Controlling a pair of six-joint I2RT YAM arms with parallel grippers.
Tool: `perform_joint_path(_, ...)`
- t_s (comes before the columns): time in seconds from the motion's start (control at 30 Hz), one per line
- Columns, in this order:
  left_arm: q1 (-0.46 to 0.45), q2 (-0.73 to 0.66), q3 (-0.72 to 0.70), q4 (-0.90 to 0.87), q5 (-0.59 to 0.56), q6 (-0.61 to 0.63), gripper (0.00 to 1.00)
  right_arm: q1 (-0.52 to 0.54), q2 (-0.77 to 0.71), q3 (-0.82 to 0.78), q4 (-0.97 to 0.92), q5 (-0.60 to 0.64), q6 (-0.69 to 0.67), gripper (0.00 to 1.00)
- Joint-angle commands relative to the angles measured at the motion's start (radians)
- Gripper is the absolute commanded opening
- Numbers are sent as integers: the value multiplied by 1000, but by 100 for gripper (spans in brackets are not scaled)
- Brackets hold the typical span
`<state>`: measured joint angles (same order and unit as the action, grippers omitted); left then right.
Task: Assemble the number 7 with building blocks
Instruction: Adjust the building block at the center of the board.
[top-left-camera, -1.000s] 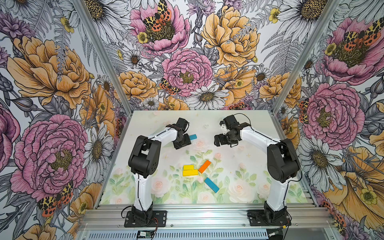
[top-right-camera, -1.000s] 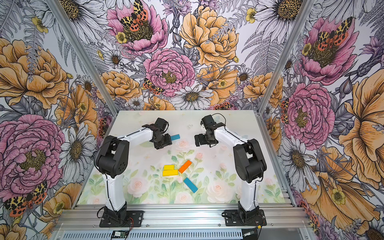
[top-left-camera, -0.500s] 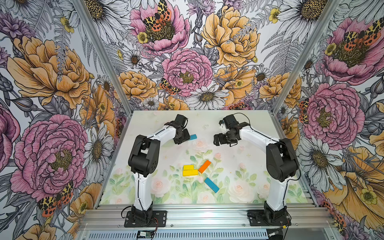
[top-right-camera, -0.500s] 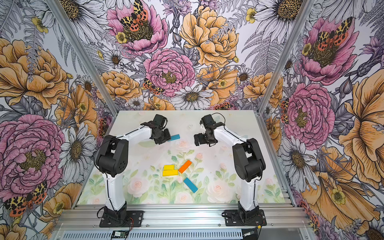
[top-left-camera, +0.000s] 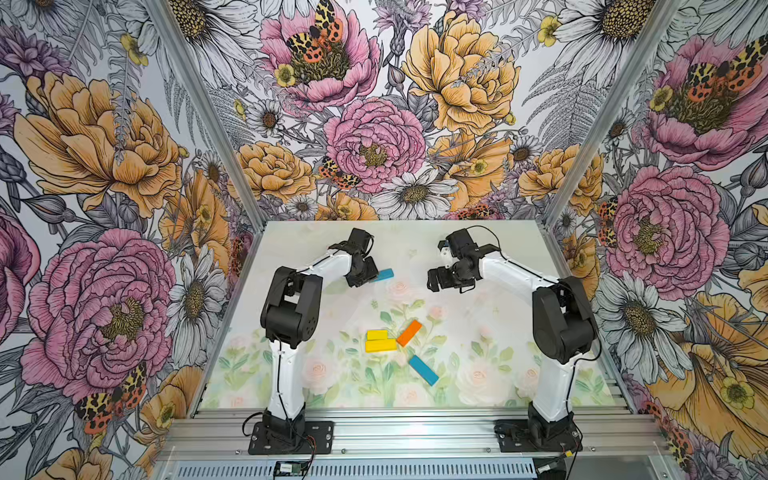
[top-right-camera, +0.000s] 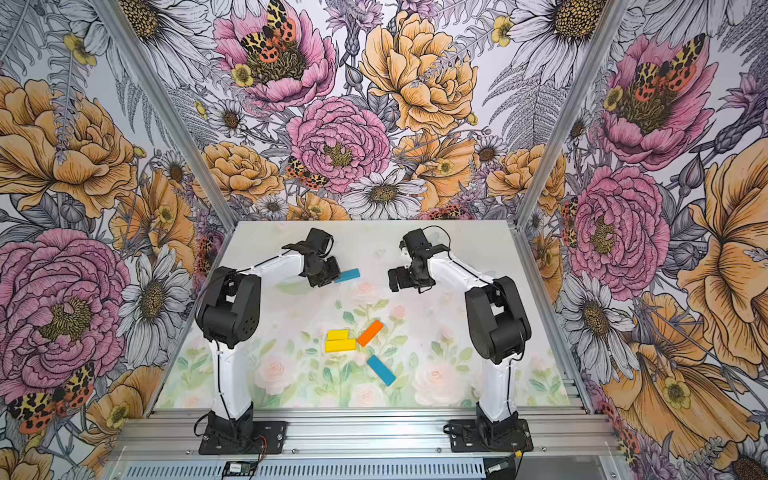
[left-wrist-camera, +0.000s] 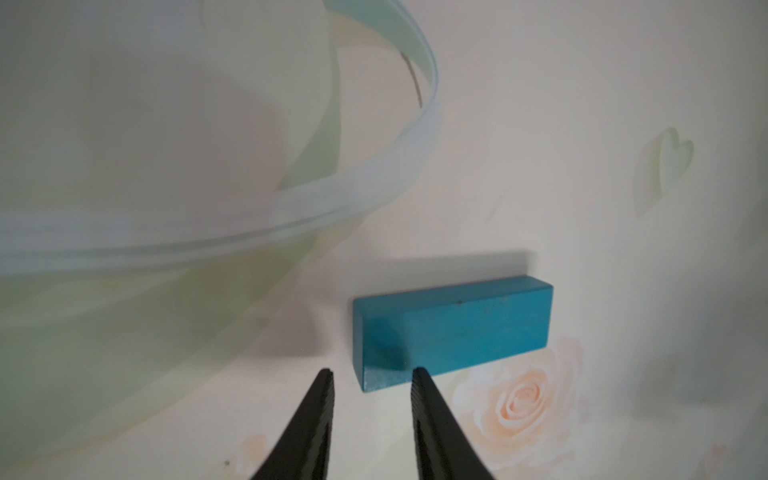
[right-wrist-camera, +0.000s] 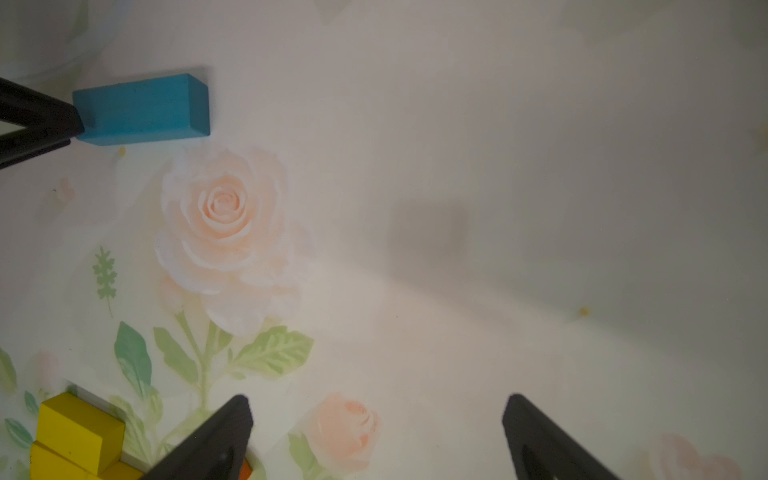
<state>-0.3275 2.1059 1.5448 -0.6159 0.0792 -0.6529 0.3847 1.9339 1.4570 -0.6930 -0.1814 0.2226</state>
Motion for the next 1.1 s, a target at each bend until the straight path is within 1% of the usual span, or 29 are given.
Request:
perform_joint_path(0.0, 12, 40, 35, 19, 5, 21, 31, -9, 18, 17, 17, -10, -12, 98)
perform_joint_path(0.37, 18, 65, 56, 19, 13, 28, 26, -9, 16, 15, 15, -9, -11, 98)
perform_joint_path(0.7, 40, 83, 79, 18, 17, 44, 25, -11, 15, 14, 12, -6, -10, 98)
perform_joint_path(1.07, 35, 108, 110, 19, 43, 34, 24, -12, 17, 11, 8, -3, -9, 98)
